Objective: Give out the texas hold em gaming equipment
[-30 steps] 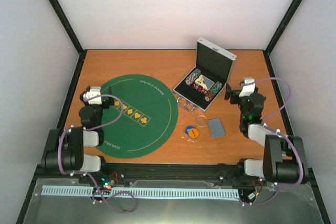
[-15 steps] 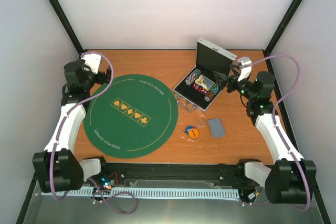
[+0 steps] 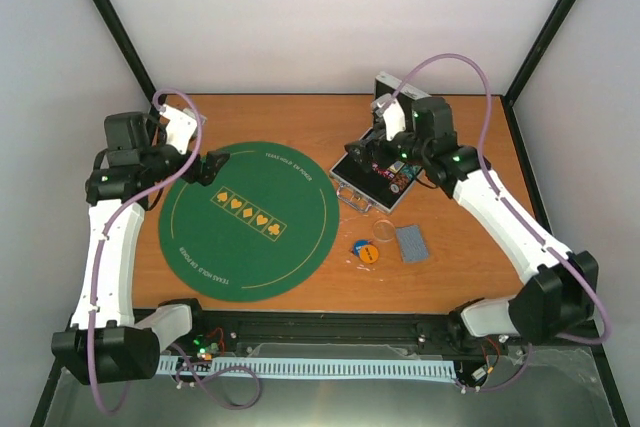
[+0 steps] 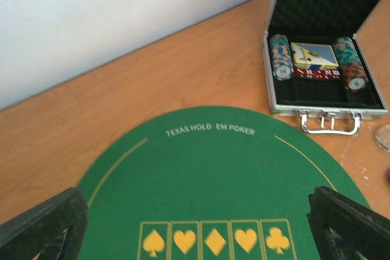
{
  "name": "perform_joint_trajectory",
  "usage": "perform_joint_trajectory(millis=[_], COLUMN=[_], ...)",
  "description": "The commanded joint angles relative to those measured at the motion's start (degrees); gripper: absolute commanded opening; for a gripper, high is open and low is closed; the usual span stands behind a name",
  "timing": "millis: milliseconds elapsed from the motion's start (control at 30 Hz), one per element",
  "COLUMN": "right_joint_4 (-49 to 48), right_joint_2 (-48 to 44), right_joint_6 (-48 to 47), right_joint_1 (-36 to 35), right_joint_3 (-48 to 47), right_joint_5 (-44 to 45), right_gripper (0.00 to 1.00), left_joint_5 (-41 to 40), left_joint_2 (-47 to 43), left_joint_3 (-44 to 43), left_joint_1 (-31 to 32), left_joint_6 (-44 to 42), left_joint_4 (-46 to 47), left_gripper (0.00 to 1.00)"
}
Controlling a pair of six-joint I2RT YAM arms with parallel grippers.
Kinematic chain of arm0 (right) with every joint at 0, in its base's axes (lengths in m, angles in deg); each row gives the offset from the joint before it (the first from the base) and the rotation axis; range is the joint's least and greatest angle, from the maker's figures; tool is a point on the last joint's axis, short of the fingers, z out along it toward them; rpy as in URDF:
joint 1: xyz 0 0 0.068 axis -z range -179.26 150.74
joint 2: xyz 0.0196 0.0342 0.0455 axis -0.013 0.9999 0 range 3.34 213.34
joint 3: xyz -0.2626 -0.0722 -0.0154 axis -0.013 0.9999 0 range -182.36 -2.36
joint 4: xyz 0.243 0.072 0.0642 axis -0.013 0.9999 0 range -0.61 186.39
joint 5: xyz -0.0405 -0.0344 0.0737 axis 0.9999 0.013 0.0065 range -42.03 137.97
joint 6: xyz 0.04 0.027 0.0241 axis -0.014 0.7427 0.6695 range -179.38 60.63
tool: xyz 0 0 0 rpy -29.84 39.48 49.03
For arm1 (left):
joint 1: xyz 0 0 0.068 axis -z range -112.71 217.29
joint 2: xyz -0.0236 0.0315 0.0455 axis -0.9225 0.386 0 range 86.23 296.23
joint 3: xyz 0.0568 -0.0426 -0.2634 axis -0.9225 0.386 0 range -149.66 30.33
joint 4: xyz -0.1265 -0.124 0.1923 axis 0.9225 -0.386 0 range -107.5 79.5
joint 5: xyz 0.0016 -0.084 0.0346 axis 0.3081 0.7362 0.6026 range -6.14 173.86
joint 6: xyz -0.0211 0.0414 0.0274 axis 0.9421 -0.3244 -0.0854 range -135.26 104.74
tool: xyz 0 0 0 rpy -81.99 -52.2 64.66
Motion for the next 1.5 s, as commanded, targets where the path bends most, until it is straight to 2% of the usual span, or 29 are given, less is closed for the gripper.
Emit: perform_joint_trajectory(millis=[0,167,267,600,767,900,1100,1233,1367,1467], right_joint_4=[9.6,16.0,18.8,24.8,26.8,28.3,28.7,28.5,27.2,26.8], right_joint_2=[4.5,9.8,10.2,5.9,4.2,5.0,9.9,13.6,18.8,22.1], right_joint_6=[-1.4,-2.1,-2.2,-1.0,4.4,9.3,12.0,10.9,9.1,8.7], right_joint_1=[-1.3,-2.1,-2.2,-2.2,-3.1,-6.8,-9.5,-9.4,-9.2,-8.5], right_joint_3=[-5.1,-11.8,-12.7,-8.4,-5.3,0.2,5.9,8.1,8.1,6.0], right_joint_5=[8.1,15.0,16.3,18.5,18.8,23.2,26.1,29.0,30.1,27.5], right_gripper=[0.96,0.94,0.94,0.94,0.93,0.91,0.93,0.99,1.0,0.99], left_joint_5=[2.0,1.7,2.7,4.9,4.9,5.3,5.5,5.9,6.1,6.1], left_joint_2=[-1.0,-1.2,-0.9,0.6,0.0,-1.2,-1.8,-2.1,-2.3,-2.3], left_joint_3=[-1.5,-0.4,-0.5,1.8,2.4,3.6,4.6,5.2,5.5,5.7], left_joint_1=[-0.4,-0.4,-0.4,-0.4,-0.4,-0.4,-0.4,-0.4,-0.4,-0.4], left_joint_6=[-1.0,0.8,0.7,1.5,1.8,1.8,1.0,1.3,1.5,1.5], left_joint_4=[-9.0,-8.5,-9.1,-10.5,-10.7,-10.3,-10.5,-10.5,-10.4,-10.3], left_gripper=[1.0,1.0,1.0,1.0,1.0,1.0,1.0,1.0,1.0,1.0])
